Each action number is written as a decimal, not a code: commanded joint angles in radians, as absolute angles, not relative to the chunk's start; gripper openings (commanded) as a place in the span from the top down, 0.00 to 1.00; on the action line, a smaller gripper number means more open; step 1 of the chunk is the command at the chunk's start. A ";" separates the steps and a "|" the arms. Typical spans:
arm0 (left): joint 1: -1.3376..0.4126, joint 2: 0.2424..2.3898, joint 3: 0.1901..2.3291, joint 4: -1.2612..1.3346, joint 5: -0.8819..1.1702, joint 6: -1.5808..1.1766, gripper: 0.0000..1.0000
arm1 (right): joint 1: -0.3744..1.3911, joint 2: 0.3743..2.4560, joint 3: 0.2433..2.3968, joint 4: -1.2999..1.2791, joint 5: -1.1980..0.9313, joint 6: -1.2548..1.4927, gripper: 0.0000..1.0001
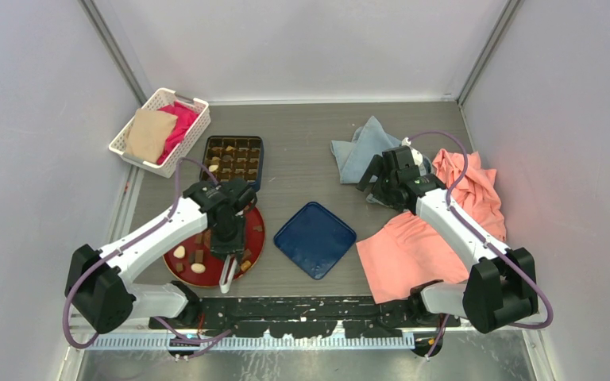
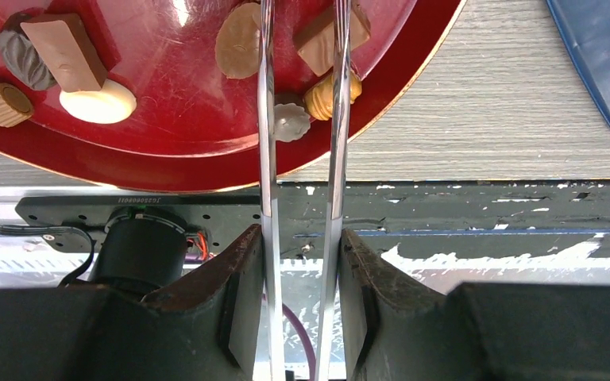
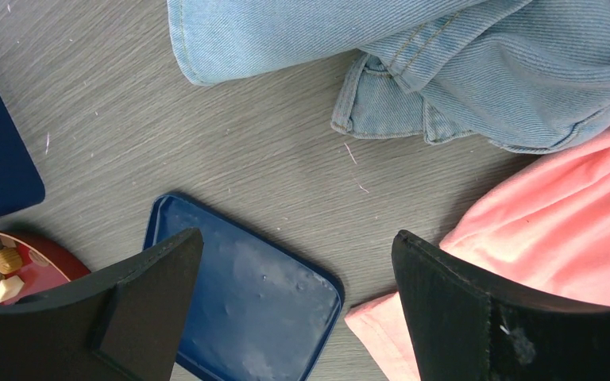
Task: Pack the chocolate
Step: Pick up the fake chocolate from the plate.
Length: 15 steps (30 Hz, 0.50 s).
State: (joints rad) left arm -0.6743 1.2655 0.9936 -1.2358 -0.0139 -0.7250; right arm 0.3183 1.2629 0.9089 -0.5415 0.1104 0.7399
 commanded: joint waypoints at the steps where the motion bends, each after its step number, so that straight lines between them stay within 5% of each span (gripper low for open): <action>1: -0.680 1.237 1.025 -1.246 -0.045 -0.741 0.63 | 0.323 1.230 0.913 -0.508 0.111 0.732 0.06; 15: -0.684 1.326 1.002 -1.195 -0.008 -0.715 0.61 | 0.324 1.226 0.911 -0.509 0.110 0.732 0.06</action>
